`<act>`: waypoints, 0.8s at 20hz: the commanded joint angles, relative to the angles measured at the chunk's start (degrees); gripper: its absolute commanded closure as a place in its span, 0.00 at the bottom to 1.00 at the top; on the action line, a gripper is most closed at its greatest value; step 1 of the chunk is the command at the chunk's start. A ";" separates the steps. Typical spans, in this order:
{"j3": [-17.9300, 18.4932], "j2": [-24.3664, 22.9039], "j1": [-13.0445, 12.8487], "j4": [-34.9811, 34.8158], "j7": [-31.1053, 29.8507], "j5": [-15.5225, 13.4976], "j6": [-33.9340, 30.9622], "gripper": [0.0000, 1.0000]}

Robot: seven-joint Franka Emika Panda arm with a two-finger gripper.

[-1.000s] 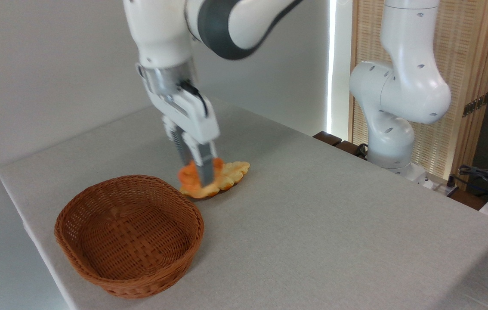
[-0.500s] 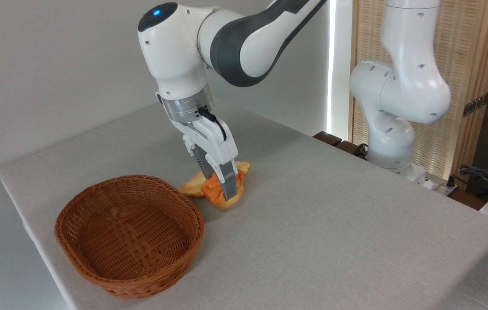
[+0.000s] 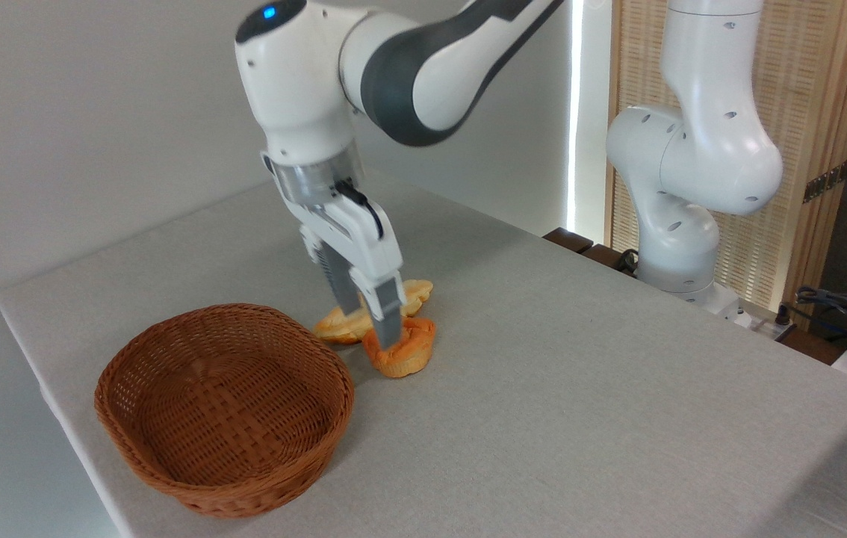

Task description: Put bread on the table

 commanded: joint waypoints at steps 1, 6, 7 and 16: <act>0.27 -0.59 -0.36 7.69 -1.69 -2.27 -0.68 0.00; 0.79 -0.32 0.25 13.95 -2.14 -1.65 -1.73 0.00; 1.23 -0.32 0.34 14.30 -2.22 -1.65 -1.73 0.00; 4.48 -0.59 0.25 14.57 -3.72 -1.56 -5.25 0.00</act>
